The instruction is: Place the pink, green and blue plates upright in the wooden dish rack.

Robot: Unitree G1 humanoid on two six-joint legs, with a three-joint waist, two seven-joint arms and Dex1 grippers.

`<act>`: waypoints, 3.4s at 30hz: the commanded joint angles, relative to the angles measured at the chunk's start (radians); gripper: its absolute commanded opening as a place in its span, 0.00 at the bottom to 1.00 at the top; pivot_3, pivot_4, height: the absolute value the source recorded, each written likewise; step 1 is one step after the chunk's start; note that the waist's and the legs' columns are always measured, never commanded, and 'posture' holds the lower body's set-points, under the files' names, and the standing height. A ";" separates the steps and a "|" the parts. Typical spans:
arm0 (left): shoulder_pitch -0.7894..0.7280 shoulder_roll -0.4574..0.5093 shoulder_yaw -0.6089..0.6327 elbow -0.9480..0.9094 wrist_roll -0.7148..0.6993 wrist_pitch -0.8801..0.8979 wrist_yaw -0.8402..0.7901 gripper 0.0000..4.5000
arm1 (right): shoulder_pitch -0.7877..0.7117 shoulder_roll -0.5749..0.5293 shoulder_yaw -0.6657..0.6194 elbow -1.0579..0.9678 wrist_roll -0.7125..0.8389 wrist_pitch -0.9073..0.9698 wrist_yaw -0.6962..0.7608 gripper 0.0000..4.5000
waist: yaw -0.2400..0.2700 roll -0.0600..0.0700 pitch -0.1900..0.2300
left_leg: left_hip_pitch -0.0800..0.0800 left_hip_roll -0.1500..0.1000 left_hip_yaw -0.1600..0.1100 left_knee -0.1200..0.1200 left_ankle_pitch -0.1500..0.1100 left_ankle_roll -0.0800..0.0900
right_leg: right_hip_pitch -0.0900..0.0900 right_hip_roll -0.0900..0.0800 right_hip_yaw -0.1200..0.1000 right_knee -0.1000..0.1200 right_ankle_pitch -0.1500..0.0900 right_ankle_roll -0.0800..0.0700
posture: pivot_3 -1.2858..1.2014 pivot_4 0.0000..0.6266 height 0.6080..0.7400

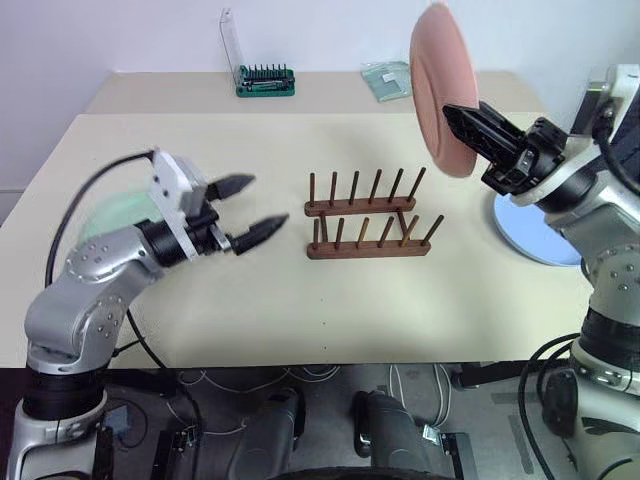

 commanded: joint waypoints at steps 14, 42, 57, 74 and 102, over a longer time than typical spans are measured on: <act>0.066 -0.008 -0.067 -0.052 0.012 -0.009 -0.039 0.99 | 0.113 0.034 -0.063 0.020 0.251 0.062 -0.183 0.00 | 0.000 0.000 0.000 | 0.000 0.001 0.007 0.000 -0.001 0.003 | -0.001 0.000 0.005 -0.001 0.000 0.000 | 0.52 0.24 1.00; 0.081 -0.042 -0.091 -0.045 0.044 -0.018 -0.023 1.00 | 0.022 -0.127 -0.152 0.246 0.017 -0.132 -0.164 0.90 | 0.003 0.001 0.000 | 0.000 0.001 0.013 0.001 -0.003 0.005 | -0.002 -0.001 0.008 -0.002 0.000 0.000 | 0.52 0.24 1.00; 0.000 -0.086 0.413 0.279 0.190 0.013 0.610 1.00 | 0.032 -0.290 0.208 -0.127 -0.235 -0.208 0.194 0.90 | -0.005 0.001 0.000 | 0.001 0.004 0.015 0.001 -0.003 0.005 | -0.003 0.000 0.009 -0.002 0.001 0.006 | 0.52 0.24 1.00; 0.098 -0.112 0.600 0.244 0.245 0.472 0.853 1.00 | -0.073 -0.089 0.553 -0.084 -0.503 -0.353 0.370 0.90 | 0.023 -0.005 -0.002 | 0.001 0.002 0.014 0.002 -0.006 0.002 | -0.005 0.000 0.009 -0.002 0.003 0.006 | 0.52 0.24 1.00; -0.004 -0.159 0.469 0.299 0.307 0.387 0.818 1.00 | -0.019 -0.087 0.520 -0.105 -0.538 -0.337 0.352 0.90 | 0.026 -0.005 -0.002 | 0.001 0.002 0.015 0.001 -0.006 0.002 | -0.003 0.000 0.009 -0.002 0.003 0.006 | 0.52 0.24 1.00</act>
